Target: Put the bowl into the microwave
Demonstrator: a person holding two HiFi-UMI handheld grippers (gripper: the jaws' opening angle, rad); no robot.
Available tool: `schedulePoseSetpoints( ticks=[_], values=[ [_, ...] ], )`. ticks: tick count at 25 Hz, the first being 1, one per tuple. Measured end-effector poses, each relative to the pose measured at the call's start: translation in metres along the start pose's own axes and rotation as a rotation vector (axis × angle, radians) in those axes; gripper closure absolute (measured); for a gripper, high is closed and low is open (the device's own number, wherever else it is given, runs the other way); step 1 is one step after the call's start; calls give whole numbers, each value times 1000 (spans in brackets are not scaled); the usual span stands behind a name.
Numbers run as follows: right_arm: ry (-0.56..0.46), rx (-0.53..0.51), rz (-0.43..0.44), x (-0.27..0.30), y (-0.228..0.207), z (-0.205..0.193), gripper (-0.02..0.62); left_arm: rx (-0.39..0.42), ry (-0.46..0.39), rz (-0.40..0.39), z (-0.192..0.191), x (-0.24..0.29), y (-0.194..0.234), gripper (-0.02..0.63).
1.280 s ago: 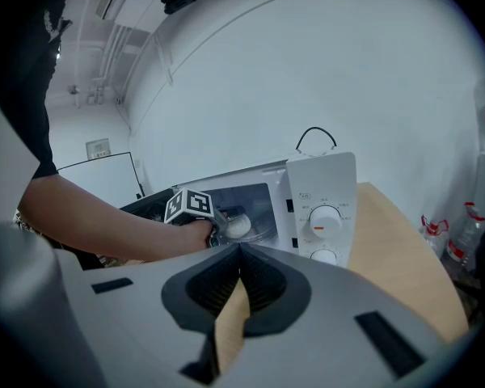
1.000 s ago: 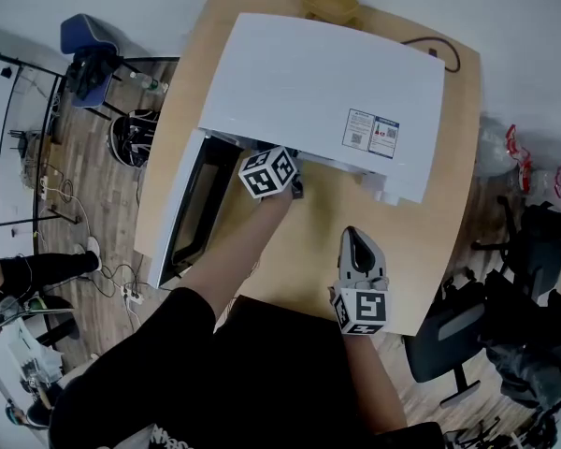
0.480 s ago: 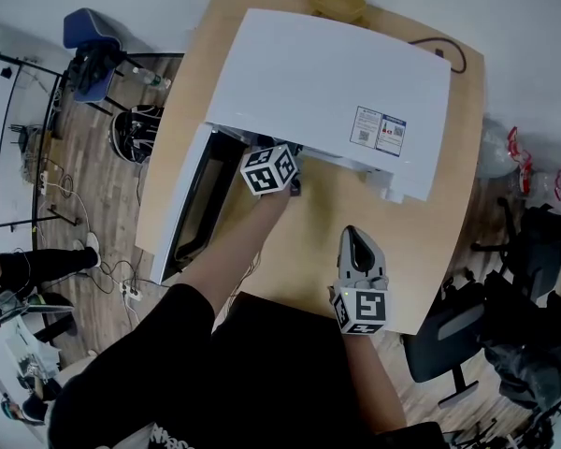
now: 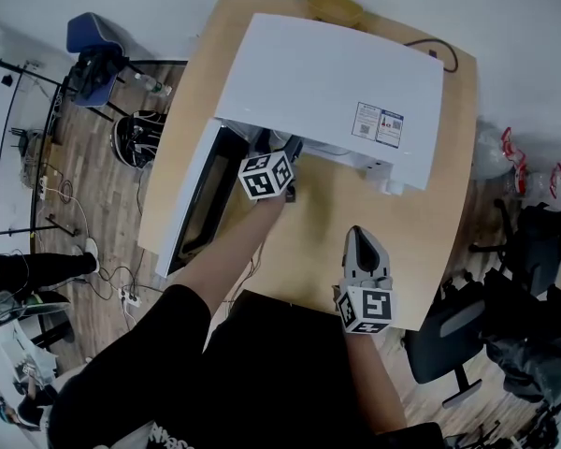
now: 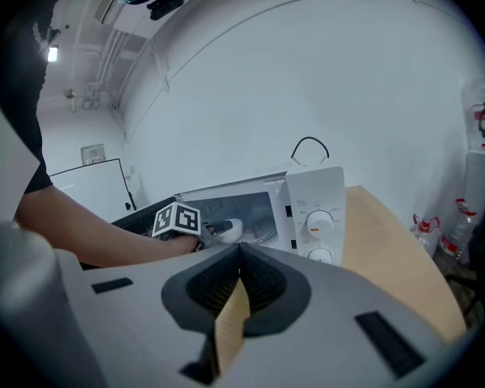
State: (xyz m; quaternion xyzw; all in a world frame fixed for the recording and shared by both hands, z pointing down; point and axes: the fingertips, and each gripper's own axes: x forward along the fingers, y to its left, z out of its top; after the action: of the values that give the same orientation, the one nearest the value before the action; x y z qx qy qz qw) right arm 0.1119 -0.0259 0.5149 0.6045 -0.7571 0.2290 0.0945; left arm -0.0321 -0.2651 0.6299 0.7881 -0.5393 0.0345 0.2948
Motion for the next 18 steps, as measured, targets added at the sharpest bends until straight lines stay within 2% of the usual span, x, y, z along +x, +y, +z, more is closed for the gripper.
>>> schedulePoseSetpoints(
  ticks=[4, 9, 15, 16, 17, 18],
  values=[
    [-10, -3, -8, -14, 9, 0, 535, 67, 49, -19, -9, -15, -7, 241],
    [-21, 1, -6, -27, 15, -2, 535, 195, 136, -29, -22, -30, -17, 241],
    [-24, -14, -4, -29, 9, 1, 535, 285, 164, -49, -23, -32, -23, 255],
    [-24, -18, -5, -29, 8, 2, 535, 292, 165, -47, -23, -32, -22, 285],
    [-24, -21, -5, -29, 6, 2, 535, 297, 162, -44, -22, -32, -20, 358],
    [-23, -24, -4, -29, 5, 2, 535, 300, 154, -44, -22, -32, -18, 403]
  ],
)
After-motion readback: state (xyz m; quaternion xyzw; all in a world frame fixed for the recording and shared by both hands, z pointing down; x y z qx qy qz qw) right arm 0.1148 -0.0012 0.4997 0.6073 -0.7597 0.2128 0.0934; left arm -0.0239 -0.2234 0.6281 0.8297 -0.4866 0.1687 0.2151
